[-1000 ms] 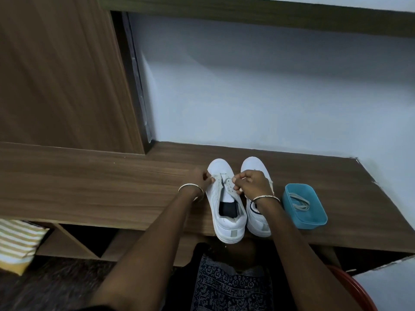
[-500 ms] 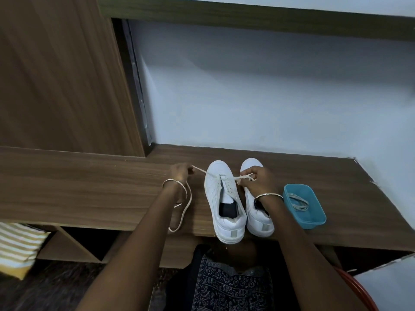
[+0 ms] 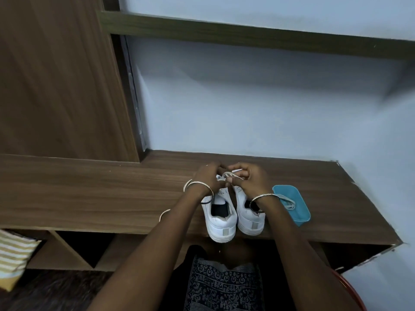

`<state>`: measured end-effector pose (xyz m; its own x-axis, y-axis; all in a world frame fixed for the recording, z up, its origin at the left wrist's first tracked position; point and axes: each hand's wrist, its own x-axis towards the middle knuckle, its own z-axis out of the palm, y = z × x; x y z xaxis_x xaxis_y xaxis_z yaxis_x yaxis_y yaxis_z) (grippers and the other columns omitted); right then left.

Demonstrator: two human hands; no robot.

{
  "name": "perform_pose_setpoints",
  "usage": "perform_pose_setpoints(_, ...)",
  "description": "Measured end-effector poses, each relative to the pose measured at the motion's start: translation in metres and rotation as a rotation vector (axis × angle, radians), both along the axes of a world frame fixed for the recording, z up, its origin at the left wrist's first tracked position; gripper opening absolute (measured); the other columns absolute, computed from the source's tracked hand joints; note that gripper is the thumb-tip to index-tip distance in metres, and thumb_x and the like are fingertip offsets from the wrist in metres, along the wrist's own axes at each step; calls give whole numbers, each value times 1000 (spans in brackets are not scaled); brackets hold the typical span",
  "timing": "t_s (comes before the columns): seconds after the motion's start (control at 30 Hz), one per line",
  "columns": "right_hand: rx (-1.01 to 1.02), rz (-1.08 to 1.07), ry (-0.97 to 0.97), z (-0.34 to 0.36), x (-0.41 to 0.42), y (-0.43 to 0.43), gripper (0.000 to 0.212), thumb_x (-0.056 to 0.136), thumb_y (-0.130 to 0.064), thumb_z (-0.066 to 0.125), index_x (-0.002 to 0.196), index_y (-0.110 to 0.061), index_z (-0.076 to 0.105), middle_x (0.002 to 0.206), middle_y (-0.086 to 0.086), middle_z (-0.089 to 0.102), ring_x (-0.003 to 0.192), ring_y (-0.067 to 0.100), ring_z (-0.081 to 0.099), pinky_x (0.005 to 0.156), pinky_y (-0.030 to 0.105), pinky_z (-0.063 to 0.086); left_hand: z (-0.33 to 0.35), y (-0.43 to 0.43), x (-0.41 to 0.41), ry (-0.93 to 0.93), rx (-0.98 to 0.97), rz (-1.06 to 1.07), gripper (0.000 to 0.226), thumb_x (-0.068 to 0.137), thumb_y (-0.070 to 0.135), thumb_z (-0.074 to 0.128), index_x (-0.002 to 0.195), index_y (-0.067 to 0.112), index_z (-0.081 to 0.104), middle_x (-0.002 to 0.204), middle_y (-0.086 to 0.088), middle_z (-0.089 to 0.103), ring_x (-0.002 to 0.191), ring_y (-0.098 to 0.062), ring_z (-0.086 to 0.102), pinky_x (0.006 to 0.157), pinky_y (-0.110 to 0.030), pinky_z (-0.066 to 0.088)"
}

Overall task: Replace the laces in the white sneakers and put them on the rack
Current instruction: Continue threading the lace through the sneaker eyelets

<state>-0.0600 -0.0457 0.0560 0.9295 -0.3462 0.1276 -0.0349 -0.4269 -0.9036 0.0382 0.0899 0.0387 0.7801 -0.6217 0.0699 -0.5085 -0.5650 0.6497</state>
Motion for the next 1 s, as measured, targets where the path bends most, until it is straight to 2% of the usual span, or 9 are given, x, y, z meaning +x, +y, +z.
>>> perform_pose_setpoints(0.13, -25, 16, 1, 7, -12, -7, 18, 84, 2, 74, 99, -8, 73, 84, 0, 74, 69, 2, 68, 65, 11, 50, -14, -1, -5, -67, 93, 23, 18, 82, 34, 73, 84, 17, 66, 85, 0, 62, 84, -20, 56, 67, -29, 37)
perform_pose_setpoints(0.3, 2, -137, -37, 6, -24, -22, 10, 87, 3, 68, 89, -5, 73, 77, 6, 73, 57, 2, 64, 59, 13, 49, -28, 6, 1, 25, 82, 157, 22, 81, 34, 71, 64, 32, 57, 73, 4, 64, 77, -23, 62, 67, -31, 48)
perform_pose_setpoints(0.43, 220, -320, -127, 4, -33, -35, 14, 93, 1, 61, 88, -11, 67, 82, 10, 73, 63, 11, 66, 62, 21, 52, -25, 9, 3, -2, 83, 195, 12, 84, 23, 69, 73, 25, 65, 82, -6, 69, 76, -26, 59, 67, -31, 46)
perform_pose_setpoints(0.57, 455, -456, -212, 11, -44, -48, 10, 97, -4, 57, 94, -10, 63, 76, 1, 72, 50, 3, 61, 44, 15, 42, -31, 8, 8, -17, 50, 246, 38, 87, 17, 64, 54, 15, 48, 65, -16, 54, 63, -29, 43, 55, -32, 26)
perform_pose_setpoints(0.67, 558, -510, -256, 12, -49, -61, 14, 98, -4, 55, 90, -12, 63, 68, -6, 73, 50, 3, 62, 42, 16, 39, -31, 12, 9, 67, -14, 302, 22, 91, 16, 63, 71, 9, 72, 73, -21, 64, 68, -33, 53, 58, -29, 30)
perform_pose_setpoints(0.73, 618, -512, -284, 14, -51, -66, 17, 98, -2, 55, 88, -12, 63, 68, -6, 73, 52, 5, 62, 42, 16, 39, -31, 15, 8, 119, -63, 315, 24, 93, 16, 62, 79, -1, 72, 81, -28, 65, 68, -34, 53, 60, -28, 30)
perform_pose_setpoints(0.8, 664, -490, -283, 16, -51, -67, 18, 96, 0, 55, 87, -12, 64, 71, -3, 75, 56, 8, 62, 43, 17, 38, -31, 18, 7, 135, -92, 318, 33, 95, 16, 60, 69, -5, 63, 85, -36, 60, 64, -42, 46, 60, -29, 27)
perform_pose_setpoints(0.87, 659, -469, -263, 18, -50, -64, 16, 92, 0, 58, 86, -13, 66, 76, -2, 76, 59, 9, 62, 44, 17, 37, -33, 19, 9, 127, -95, 305, 32, 95, 13, 57, 66, -2, 61, 85, -35, 61, 79, -48, 57, 60, -29, 27)
perform_pose_setpoints(1.0, 531, -449, -194, 19, -48, -57, 12, 86, -6, 69, 85, -17, 74, 76, -4, 74, 61, 4, 62, 48, 15, 38, -25, 17, 6, 101, -106, 282, 20, 95, 6, 53, 93, 0, 72, 91, -24, 68, 91, -39, 63, 63, -29, 33)
